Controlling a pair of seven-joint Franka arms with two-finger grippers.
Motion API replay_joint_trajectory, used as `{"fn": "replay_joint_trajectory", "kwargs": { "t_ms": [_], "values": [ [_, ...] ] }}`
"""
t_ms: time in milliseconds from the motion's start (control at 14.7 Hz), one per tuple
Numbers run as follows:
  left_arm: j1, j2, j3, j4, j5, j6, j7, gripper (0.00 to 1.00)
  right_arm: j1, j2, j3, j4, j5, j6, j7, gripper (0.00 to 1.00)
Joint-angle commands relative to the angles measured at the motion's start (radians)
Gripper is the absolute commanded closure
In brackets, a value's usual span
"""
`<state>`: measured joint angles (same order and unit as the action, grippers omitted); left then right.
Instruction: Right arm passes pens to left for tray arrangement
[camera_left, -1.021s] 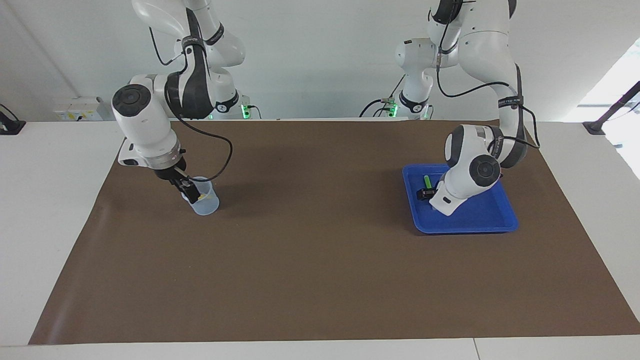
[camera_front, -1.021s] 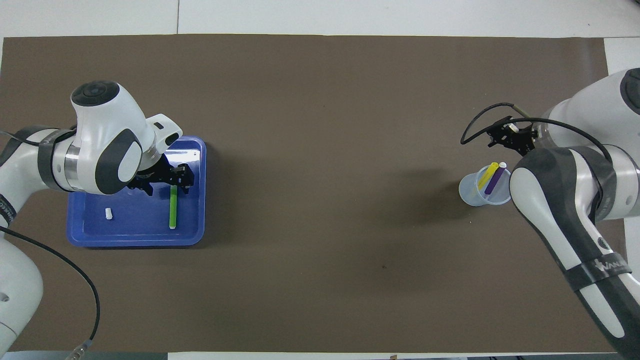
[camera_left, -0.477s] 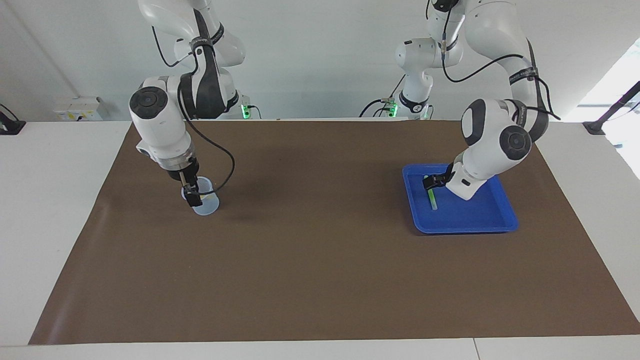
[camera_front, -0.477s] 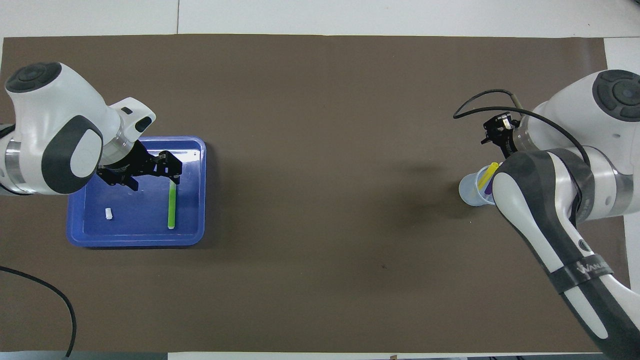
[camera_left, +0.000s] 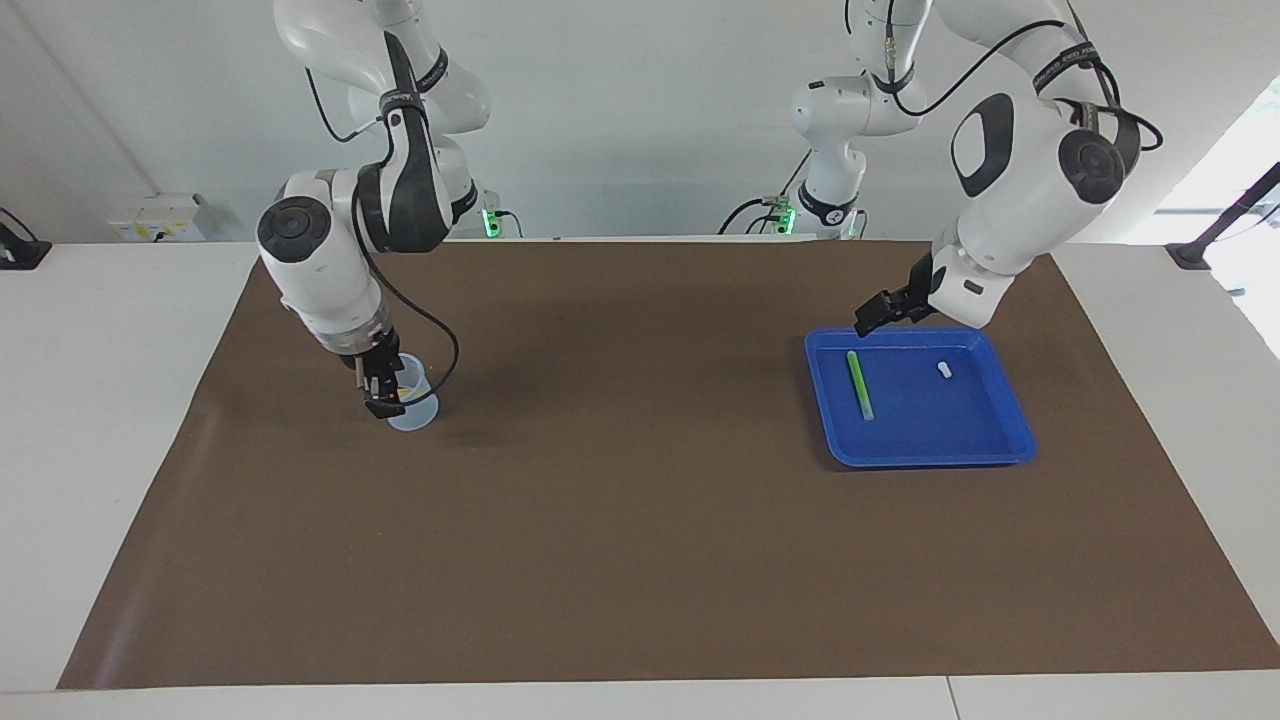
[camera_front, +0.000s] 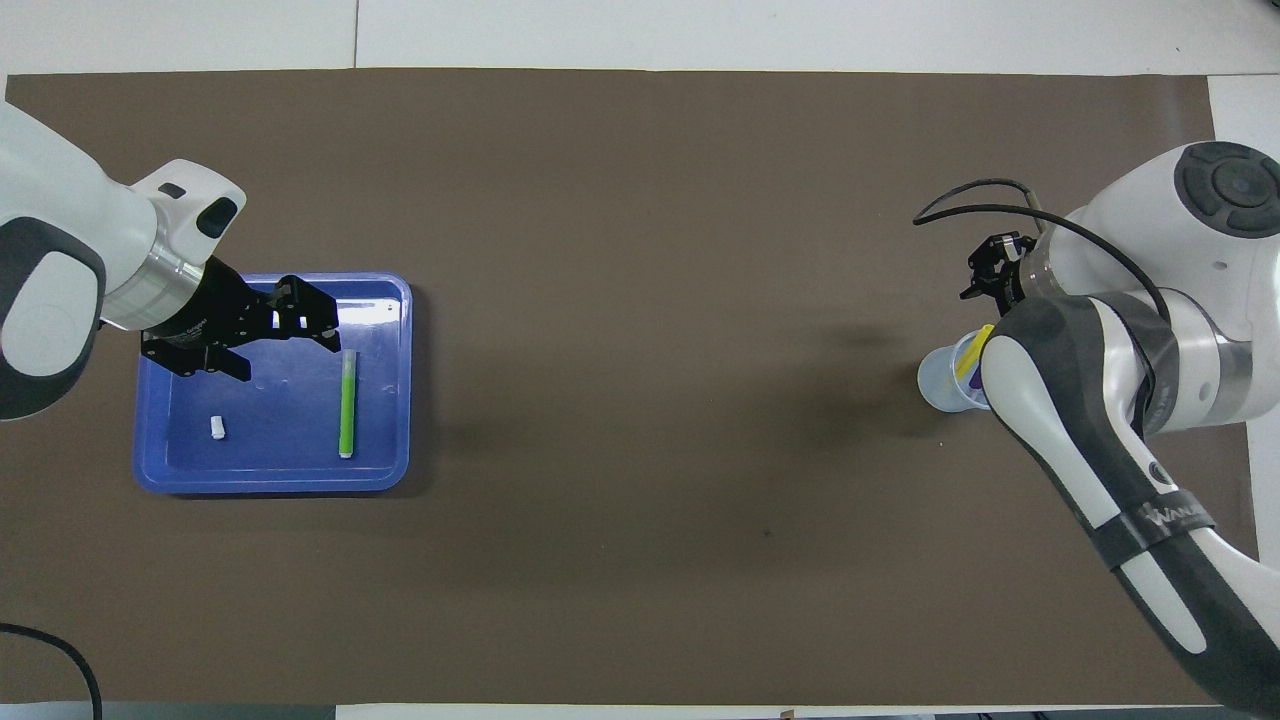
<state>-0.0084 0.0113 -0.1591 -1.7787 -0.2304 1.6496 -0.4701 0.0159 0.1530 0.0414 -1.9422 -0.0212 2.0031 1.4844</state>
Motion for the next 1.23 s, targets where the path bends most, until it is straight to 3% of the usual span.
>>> {"fn": "replay_joint_trajectory", "kwargs": {
  "t_ms": [0,681,1158],
  "values": [
    [-0.004,-0.088,0.007,-0.021,-0.070,-0.014,-0.141,0.00,-0.013,-0.006,0.005,-0.008,0.035,-0.013,0.016,0.26],
    [-0.002,-0.234,0.007,-0.047,-0.225,0.027,-0.467,0.00,-0.014,-0.013,-0.032,-0.020,0.041,-0.040,0.007,0.27],
    [-0.004,-0.436,0.007,-0.255,-0.389,0.191,-0.643,0.00,-0.014,-0.018,-0.032,-0.037,0.064,-0.038,0.004,0.42]
  ]
}}
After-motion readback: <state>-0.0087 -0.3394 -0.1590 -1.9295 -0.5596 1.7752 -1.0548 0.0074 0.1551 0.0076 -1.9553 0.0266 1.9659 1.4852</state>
